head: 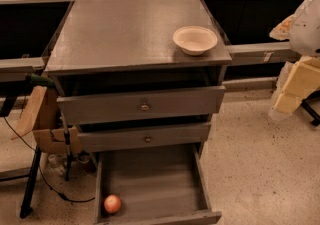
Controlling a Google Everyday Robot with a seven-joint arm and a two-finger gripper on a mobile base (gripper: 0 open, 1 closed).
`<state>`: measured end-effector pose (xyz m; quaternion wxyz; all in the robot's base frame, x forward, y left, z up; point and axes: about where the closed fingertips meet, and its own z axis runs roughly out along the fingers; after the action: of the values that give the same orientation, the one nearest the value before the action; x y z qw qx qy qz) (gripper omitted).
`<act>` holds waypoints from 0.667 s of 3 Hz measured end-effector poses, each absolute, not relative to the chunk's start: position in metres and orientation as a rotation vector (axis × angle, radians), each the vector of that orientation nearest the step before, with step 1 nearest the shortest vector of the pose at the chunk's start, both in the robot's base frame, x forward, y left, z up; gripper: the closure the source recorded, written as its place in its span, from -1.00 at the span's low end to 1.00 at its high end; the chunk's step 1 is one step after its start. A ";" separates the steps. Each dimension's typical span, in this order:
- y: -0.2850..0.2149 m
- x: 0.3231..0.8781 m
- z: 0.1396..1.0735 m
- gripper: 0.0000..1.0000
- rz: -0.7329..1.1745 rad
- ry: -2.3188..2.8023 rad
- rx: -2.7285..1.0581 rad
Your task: Pick apple from bottom drawer and place on counter
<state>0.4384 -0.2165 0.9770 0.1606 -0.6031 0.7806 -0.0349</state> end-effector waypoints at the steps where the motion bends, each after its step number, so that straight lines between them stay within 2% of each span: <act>1: -0.216 0.438 0.977 -1.00 -0.100 2.229 -1.722; 2: -0.205 0.441 0.960 -1.00 -0.056 2.184 -1.706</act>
Offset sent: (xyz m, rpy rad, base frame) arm 0.0097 0.0402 -0.0646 0.1855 -0.0534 0.0604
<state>0.4411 -0.2050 0.9602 0.1838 -0.6048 0.7746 -0.0198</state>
